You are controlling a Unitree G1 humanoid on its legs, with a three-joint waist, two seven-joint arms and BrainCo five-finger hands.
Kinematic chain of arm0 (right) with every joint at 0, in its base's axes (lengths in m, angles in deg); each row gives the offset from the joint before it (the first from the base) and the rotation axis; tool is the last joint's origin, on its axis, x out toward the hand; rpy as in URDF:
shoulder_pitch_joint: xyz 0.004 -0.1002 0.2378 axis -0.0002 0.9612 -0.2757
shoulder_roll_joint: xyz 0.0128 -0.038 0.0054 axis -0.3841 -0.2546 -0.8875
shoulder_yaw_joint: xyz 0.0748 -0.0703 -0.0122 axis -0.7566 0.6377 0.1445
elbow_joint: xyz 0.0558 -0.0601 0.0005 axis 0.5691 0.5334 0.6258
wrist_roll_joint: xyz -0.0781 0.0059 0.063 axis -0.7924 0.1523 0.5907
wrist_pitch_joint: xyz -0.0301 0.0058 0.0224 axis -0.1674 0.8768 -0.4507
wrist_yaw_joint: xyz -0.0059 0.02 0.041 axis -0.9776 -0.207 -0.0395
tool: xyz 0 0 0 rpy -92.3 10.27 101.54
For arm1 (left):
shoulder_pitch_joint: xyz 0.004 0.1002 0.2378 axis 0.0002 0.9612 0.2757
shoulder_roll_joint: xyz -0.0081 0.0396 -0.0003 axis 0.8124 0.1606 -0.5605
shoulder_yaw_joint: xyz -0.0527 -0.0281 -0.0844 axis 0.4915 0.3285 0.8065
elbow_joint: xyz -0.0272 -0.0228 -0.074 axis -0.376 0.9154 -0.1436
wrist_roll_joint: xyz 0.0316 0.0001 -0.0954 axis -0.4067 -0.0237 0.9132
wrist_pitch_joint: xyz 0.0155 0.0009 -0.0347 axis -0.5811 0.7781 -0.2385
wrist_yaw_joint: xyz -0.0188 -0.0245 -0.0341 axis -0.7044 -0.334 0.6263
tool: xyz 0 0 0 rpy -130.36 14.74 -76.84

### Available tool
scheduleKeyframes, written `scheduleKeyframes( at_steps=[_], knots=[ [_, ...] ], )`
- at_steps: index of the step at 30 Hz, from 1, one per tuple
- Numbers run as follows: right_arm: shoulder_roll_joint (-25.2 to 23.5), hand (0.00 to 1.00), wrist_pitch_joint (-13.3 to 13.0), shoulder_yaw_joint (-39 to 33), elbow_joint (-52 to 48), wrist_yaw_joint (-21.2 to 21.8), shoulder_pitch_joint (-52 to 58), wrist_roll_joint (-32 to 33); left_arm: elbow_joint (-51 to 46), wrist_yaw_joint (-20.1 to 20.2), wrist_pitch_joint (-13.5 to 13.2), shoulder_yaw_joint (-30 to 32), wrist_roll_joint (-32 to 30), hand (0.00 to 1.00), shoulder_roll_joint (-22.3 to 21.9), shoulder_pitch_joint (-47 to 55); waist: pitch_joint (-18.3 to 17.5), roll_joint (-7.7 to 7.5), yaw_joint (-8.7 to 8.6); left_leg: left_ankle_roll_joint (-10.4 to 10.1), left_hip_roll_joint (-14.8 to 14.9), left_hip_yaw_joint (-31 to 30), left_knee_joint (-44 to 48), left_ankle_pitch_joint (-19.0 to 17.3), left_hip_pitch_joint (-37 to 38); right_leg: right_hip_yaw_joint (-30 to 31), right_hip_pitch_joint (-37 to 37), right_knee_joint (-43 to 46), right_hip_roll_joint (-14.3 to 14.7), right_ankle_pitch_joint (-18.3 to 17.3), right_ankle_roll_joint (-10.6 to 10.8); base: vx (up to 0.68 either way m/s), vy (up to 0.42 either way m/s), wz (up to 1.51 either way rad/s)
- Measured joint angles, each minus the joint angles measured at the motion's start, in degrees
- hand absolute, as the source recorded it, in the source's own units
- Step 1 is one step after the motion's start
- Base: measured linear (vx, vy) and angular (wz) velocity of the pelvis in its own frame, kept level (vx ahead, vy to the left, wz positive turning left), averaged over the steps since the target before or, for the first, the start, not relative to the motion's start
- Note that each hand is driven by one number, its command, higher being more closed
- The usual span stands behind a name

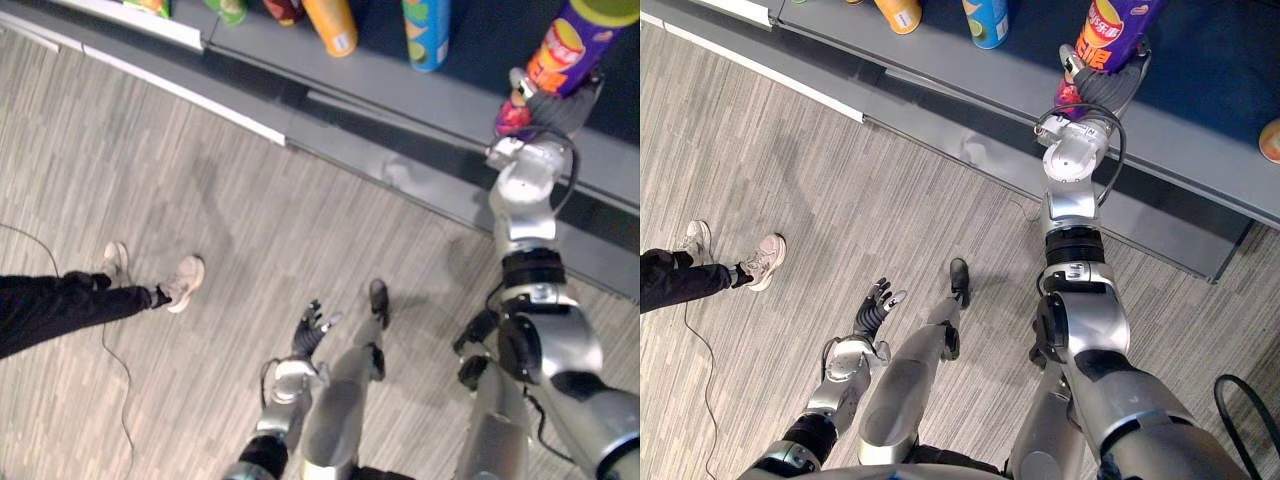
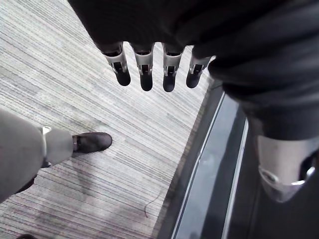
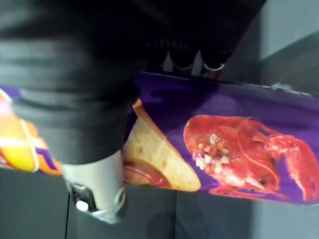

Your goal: Put the gum and the chips on the shelf.

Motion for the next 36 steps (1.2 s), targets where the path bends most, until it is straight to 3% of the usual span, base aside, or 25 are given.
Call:
scheduleKeyframes(
  at_steps=[10, 18, 34, 35, 36],
  knots=[
    [2.0, 1.00, 0.4, -0.1, -2.4, -2.9, 0.5, 0.0, -3.5, 0.1, 0.0, 0.6, 2.2, 0.00, -0.5, 0.2, 0.0, -0.03, 0.03, 0.1, -0.1, 1.8, -0.1, 0.1, -0.1, 0.1, -0.8, 0.9, -0.8, -0.4, 0.0, 0.03, -0.022, 0.00],
    [5.8, 1.00, 2.3, -0.5, -3.6, -3.4, 0.6, 0.1, -4.3, 1.0, 0.0, 1.1, 2.2, 0.00, -1.8, 0.3, 0.1, -0.17, -0.41, 0.1, 0.0, 2.6, -0.4, 0.1, -0.2, 0.1, -1.2, 0.9, -0.9, -0.4, 0.0, 0.01, -0.015, -0.01],
    [4.3, 1.00, 1.3, 1.8, -4.6, -3.2, 1.4, 0.2, -5.7, 1.9, 0.1, 2.8, 2.3, 0.00, -2.8, 0.5, 1.1, -1.71, -1.70, 0.3, 1.5, 4.6, 1.5, -0.2, -1.1, 0.1, -2.3, 1.5, -0.5, -0.4, 0.0, 0.00, -0.037, -0.04],
    [4.2, 0.00, 1.1, 1.9, -4.6, -3.1, 1.7, 0.2, -5.7, 1.9, 0.1, 2.8, 2.3, 0.00, -2.8, 0.5, 1.0, -1.82, -1.74, 0.1, 1.7, 4.8, 1.6, -0.3, -1.1, -0.1, -2.3, 1.5, -0.4, -0.4, 0.0, -0.01, -0.056, -0.02],
    [3.8, 0.00, 1.3, 1.8, -4.5, -3.1, 2.2, 0.5, -5.7, 1.9, 0.1, 2.8, 2.3, 0.00, -2.8, 0.5, 1.1, -1.93, -1.75, 0.1, 2.0, 5.3, 1.8, -0.4, -1.1, -0.2, -2.1, 1.4, -0.2, -0.4, 0.0, -0.01, -0.056, -0.02]
  ],
)
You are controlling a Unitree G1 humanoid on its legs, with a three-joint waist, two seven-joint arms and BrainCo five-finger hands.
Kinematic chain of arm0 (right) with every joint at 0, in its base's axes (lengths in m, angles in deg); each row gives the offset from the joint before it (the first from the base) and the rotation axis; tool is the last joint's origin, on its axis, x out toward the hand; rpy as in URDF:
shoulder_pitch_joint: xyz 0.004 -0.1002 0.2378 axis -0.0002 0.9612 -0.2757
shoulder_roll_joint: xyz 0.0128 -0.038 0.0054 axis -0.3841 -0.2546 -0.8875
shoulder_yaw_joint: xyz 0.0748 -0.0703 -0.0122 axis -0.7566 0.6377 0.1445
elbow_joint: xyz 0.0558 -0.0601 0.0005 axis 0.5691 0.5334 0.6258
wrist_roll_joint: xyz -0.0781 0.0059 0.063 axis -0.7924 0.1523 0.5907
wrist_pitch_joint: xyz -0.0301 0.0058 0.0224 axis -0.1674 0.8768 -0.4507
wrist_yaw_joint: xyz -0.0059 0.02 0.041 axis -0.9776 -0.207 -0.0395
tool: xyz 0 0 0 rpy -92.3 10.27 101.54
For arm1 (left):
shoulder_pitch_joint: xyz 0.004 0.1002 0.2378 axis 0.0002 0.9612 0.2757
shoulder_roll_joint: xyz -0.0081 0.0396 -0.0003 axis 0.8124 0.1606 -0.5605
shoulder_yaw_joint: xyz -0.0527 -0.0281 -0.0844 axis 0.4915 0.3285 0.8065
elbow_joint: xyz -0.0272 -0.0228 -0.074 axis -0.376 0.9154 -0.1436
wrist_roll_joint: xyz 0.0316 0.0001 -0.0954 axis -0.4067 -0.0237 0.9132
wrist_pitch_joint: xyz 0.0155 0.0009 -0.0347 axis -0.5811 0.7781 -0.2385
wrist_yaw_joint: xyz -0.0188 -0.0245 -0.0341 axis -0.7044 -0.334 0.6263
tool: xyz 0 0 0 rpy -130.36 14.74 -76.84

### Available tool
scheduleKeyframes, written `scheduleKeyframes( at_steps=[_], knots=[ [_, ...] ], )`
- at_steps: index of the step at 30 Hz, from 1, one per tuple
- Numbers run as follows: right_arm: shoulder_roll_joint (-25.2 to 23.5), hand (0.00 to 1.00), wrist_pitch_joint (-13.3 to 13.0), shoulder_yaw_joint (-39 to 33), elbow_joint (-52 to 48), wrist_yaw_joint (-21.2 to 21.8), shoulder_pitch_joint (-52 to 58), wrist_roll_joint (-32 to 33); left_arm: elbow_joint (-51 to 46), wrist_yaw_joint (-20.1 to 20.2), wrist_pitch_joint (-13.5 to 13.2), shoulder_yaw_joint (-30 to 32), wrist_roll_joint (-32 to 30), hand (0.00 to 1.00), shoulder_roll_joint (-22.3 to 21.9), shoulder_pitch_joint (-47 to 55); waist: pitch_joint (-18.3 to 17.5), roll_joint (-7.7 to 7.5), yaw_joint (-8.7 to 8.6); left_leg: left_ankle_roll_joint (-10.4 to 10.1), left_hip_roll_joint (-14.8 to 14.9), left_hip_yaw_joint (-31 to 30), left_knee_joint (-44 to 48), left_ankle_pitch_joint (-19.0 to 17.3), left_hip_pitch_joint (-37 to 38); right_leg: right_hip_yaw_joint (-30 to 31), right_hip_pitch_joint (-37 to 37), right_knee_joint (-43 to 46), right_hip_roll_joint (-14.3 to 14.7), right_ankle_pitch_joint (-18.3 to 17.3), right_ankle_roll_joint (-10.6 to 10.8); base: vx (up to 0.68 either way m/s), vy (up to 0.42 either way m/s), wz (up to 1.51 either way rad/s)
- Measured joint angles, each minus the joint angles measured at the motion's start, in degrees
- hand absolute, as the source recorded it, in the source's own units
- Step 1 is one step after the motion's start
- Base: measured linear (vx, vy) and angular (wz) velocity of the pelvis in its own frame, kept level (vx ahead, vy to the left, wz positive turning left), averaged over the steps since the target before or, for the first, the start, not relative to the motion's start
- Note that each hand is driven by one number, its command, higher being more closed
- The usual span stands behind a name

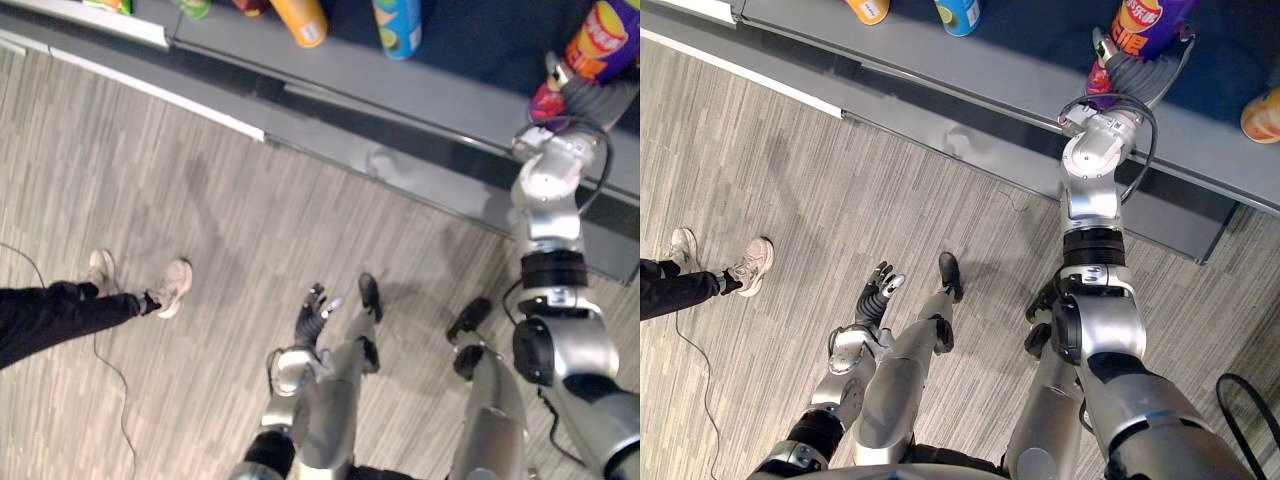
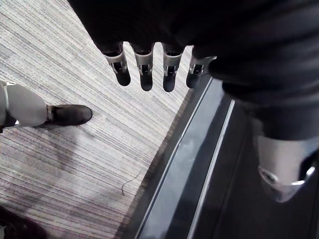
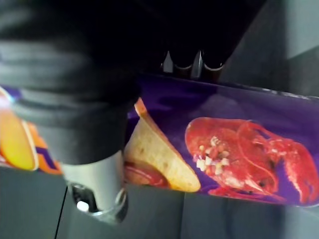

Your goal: Put the gum and the chips on the shelf.

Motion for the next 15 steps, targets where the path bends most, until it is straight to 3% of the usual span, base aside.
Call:
scheduleKeyframes(
  at_steps=[15],
  knots=[
    [-6.1, 0.00, 0.1, 0.2, 1.0, 1.8, 4.0, 1.0, 0.1, 0.0, 0.1, 1.2, 0.1, 0.00, 0.0, 0.2, -0.3, -1.94, -1.15, 0.0, 1.5, 0.2, 2.4, -0.8, 0.1, -0.7, 1.4, -0.4, 0.9, 0.0, -0.1, 0.00, -0.046, -0.02]
  ],
)
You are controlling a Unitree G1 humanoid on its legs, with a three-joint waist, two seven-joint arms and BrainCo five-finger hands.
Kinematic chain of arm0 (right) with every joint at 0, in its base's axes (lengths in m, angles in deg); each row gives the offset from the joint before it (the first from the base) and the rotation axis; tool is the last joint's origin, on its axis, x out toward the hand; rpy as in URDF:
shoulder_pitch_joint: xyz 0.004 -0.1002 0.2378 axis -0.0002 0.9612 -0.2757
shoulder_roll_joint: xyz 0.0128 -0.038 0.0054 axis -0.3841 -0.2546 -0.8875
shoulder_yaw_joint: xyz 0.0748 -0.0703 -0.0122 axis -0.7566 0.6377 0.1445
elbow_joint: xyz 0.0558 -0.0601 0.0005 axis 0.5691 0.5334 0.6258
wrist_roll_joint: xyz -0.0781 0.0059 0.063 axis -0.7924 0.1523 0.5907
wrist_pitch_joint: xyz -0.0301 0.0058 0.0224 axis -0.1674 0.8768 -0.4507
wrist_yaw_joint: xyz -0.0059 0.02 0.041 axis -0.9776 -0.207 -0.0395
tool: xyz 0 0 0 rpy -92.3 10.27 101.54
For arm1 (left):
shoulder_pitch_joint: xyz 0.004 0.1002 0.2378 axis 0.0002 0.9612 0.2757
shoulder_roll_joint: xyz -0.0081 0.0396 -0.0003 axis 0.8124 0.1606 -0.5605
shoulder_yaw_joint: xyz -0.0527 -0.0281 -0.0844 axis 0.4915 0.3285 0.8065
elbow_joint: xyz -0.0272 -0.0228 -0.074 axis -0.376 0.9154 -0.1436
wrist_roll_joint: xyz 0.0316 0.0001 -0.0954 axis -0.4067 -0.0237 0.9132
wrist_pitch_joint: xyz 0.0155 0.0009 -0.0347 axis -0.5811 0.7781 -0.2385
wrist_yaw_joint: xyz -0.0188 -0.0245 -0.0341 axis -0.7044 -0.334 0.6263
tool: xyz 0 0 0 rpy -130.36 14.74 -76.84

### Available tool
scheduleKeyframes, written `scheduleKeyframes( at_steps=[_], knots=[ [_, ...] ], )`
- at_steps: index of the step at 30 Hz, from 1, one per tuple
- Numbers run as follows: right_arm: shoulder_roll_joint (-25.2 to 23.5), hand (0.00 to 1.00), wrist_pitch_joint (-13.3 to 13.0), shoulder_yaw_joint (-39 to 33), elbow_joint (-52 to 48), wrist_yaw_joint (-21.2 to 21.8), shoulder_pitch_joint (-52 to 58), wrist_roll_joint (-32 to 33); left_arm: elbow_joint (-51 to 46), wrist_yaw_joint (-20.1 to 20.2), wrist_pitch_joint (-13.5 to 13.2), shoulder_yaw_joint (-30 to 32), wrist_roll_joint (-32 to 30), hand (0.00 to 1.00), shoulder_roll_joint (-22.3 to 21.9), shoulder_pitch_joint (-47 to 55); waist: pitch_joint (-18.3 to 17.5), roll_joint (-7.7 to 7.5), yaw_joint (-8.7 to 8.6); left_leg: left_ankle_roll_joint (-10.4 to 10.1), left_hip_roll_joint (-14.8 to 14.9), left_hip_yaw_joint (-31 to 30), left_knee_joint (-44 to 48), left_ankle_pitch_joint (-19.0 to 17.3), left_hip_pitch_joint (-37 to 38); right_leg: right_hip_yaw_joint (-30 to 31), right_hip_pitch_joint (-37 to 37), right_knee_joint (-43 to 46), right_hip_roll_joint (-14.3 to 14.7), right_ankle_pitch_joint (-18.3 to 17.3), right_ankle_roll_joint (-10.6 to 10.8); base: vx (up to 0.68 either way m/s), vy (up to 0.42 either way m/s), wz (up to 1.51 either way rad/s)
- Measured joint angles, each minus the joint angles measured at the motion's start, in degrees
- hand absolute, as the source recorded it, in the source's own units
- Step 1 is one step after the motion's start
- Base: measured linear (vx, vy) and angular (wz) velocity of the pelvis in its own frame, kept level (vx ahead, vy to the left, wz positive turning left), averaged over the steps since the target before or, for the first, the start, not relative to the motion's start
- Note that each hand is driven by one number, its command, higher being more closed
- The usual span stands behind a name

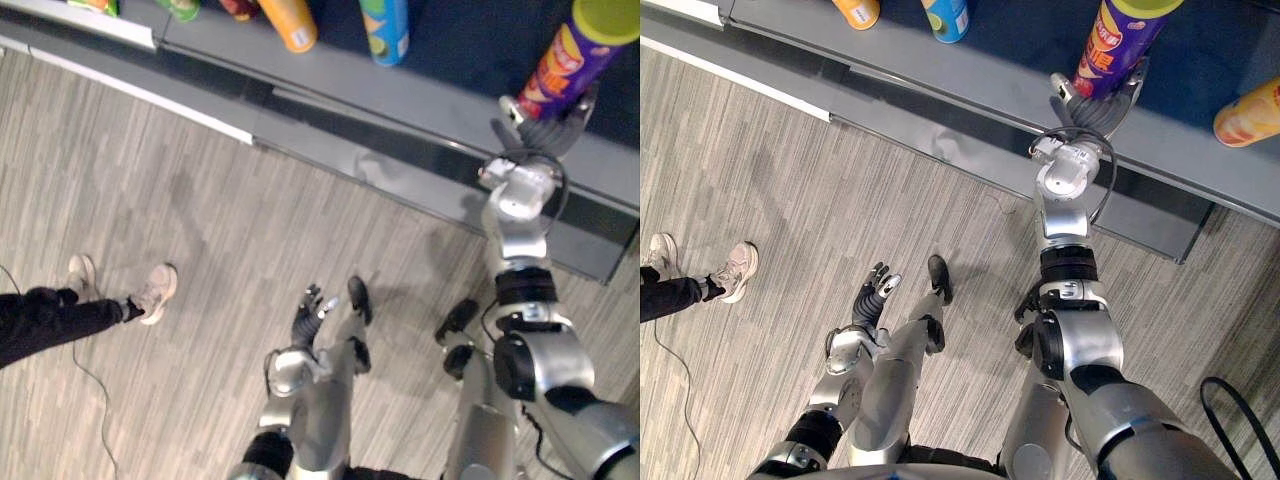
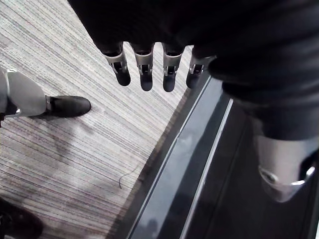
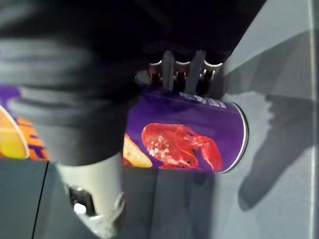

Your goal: Put the gum and the chips on the shelf.

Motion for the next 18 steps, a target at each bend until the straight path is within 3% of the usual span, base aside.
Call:
scheduleKeyframes(
  at_steps=[8, 11, 15, 18],
  knots=[
    [-1.0, 0.00, 0.0, 2.5, 2.7, 1.8, 3.9, 1.5, 4.7, -0.1, 0.4, 1.9, 2.0, 0.00, -0.1, 0.1, -0.2, -0.54, -0.34, -0.2, 1.2, 0.1, 1.6, -0.9, 2.2, -0.2, 3.0, -0.4, 0.9, -0.4, -0.2, -0.01, -0.057, -0.04],
    [-2.9, 0.00, -0.1, 3.9, 3.7, 3.0, 6.9, 1.6, 8.6, -0.4, 0.8, 5.1, 1.9, 0.00, 0.0, 0.2, -1.3, -2.42, -0.47, -0.8, 1.9, 0.3, 1.6, -1.6, 4.0, -0.3, 5.0, -1.5, 1.9, -0.5, -0.1, 0.01, -0.057, -0.07],
    [-6.3, 0.00, -0.5, 4.7, 4.3, 4.5, 14.7, 3.4, 16.4, -2.2, 2.1, 8.6, 0.9, 0.00, 0.2, 0.3, -2.7, -5.31, -1.90, -1.1, 2.2, 0.4, -0.8, -1.7, 8.6, -0.9, 10.1, -4.9, 3.3, -0.3, 0.2, 0.06, -0.034, -0.02],
    [-7.1, 0.00, -0.7, 7.2, 3.6, 6.2, 21.7, 3.8, 20.8, -2.4, 3.1, 12.0, -2.4, 0.00, 0.7, 0.4, -3.1, -6.38, -3.05, -1.5, 2.1, 1.3, -3.6, -1.4, 12.7, -0.6, 14.2, -9.4, 4.9, 1.5, 0.5, 0.08, 0.012, -0.14]
  ],
)
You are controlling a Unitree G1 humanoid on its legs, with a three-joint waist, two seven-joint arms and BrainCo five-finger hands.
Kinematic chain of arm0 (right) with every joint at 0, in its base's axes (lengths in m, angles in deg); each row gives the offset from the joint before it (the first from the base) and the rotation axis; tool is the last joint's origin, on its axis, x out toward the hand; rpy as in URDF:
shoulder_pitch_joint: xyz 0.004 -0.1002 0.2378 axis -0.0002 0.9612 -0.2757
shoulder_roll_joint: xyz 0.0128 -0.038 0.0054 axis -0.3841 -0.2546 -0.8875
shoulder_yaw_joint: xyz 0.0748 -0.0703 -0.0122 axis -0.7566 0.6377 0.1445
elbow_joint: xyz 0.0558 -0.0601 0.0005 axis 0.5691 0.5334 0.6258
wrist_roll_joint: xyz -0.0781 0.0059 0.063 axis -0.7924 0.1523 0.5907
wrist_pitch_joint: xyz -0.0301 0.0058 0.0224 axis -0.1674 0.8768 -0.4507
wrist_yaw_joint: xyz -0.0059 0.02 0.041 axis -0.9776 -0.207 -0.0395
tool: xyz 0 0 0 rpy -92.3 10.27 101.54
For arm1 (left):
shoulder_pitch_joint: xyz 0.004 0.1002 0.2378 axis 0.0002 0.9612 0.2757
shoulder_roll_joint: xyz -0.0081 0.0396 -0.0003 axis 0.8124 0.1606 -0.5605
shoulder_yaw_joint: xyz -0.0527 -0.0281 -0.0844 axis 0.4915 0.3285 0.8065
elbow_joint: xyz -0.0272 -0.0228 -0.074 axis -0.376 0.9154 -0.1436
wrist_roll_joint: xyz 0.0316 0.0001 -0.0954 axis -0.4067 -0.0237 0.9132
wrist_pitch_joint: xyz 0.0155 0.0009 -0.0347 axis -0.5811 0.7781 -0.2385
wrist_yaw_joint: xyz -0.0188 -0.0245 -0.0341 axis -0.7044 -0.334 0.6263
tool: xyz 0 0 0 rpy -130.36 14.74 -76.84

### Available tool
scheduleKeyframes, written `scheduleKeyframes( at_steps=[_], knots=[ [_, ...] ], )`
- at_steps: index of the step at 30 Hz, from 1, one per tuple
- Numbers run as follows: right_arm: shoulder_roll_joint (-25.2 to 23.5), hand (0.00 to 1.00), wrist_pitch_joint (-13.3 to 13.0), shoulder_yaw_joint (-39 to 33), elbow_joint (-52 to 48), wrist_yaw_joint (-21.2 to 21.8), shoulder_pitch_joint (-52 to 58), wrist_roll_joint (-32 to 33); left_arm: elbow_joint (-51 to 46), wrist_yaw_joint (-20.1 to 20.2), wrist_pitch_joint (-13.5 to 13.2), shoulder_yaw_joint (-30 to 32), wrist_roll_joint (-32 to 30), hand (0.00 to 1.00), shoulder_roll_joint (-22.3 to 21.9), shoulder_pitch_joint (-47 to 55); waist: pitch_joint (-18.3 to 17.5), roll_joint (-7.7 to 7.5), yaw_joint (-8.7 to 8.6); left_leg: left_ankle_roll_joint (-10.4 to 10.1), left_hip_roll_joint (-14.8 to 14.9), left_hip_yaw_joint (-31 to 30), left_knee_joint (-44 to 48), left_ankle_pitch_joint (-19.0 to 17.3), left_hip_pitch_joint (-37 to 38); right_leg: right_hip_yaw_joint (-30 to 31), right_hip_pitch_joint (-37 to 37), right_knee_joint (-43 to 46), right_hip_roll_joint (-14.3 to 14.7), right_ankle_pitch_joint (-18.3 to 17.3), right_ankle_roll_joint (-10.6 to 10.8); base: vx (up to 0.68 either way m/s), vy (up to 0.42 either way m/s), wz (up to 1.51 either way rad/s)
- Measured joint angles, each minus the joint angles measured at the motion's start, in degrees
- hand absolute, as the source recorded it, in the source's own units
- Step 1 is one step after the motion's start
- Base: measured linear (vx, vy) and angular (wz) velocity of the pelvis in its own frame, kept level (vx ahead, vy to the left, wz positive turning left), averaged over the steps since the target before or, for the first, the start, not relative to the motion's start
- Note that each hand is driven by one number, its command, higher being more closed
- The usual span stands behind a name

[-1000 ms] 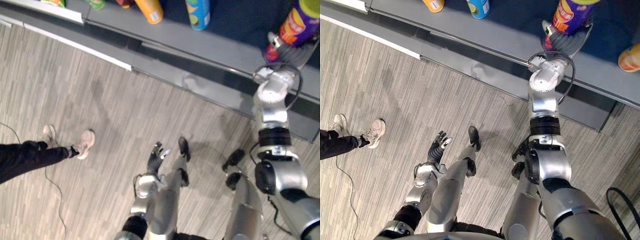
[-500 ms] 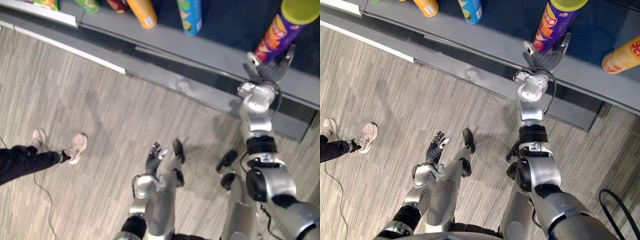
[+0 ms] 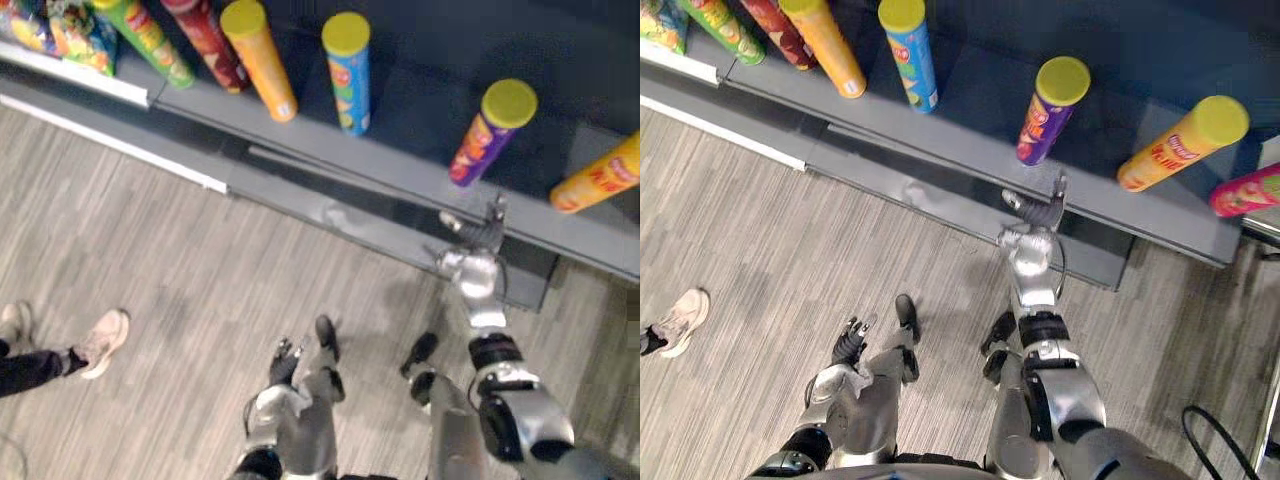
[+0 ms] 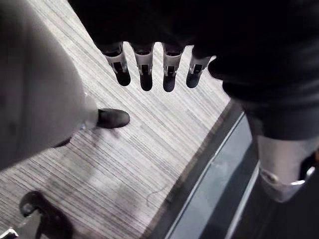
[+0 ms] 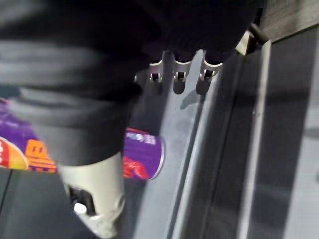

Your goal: Put the gum and the chips on the shelf.

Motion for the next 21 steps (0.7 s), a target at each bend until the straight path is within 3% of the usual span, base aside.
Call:
scheduleKeyframes(
  at_steps=[4, 7, 8, 10, 14, 21],
  knots=[
    [-1.3, 0.00, -0.3, 5.3, -8.1, 3.8, 12.9, -0.1, 4.2, -0.1, 1.1, 4.5, -3.6, 0.00, 2.7, 1.7, -3.3, -2.86, -1.37, -0.6, -0.1, 1.8, -2.2, -0.4, 3.4, 2.1, 2.8, -4.9, 1.9, 1.7, 0.4, 0.12, 0.028, -0.32],
    [-1.0, 0.00, -1.8, 8.6, -12.9, 8.7, 24.5, -0.1, 6.3, 0.1, 2.0, 7.2, -6.1, 0.00, 4.1, 3.9, -6.7, -4.86, -3.50, -0.8, -0.6, 2.0, -2.9, -0.5, 6.0, 2.9, 6.3, -8.4, 2.7, 3.2, 1.0, 0.19, 0.025, -0.13],
    [-0.6, 0.00, -2.6, 9.0, -13.6, 12.3, 29.2, -0.1, 6.3, 0.4, 2.3, 8.2, -8.0, 0.00, 4.1, 4.6, -8.0, -5.31, -3.67, -1.1, -0.8, 1.9, -3.2, -0.7, 7.5, 3.1, 7.9, -9.6, 2.8, 3.4, 1.3, 0.17, 0.034, -0.07],
    [-0.1, 0.00, -2.8, 9.1, -12.8, 19.7, 38.9, 0.6, 6.3, 1.6, 2.2, 9.9, -10.0, 0.00, 4.0, 6.4, -11.9, -5.42, -3.84, -1.9, -1.6, 1.9, -3.9, -1.4, 9.6, 3.1, 10.6, -11.7, 2.9, 3.7, 1.6, 0.21, 0.046, -0.05],
    [-0.8, 0.00, -2.3, 8.1, 0.8, 28.2, 45.2, 2.9, 8.2, 3.6, 2.6, 14.4, -10.2, 0.00, 3.7, 10.1, -16.0, -5.33, -4.88, -2.4, -1.6, 2.4, -4.8, -3.1, 14.2, 4.5, 14.6, -13.6, 3.6, 3.8, 1.9, 0.10, 0.020, -0.16],
    [-1.0, 0.00, -1.9, -6.3, 18.8, 29.1, 42.1, 8.4, 10.7, 4.7, 3.4, 19.0, -9.0, 0.00, 1.4, 12.3, -19.7, -4.52, -5.06, -2.4, -1.9, 4.2, -5.8, -4.6, 17.5, 6.3, 16.6, -15.4, 3.5, 3.9, 2.7, -0.01, 0.017, -0.15]
  ],
)
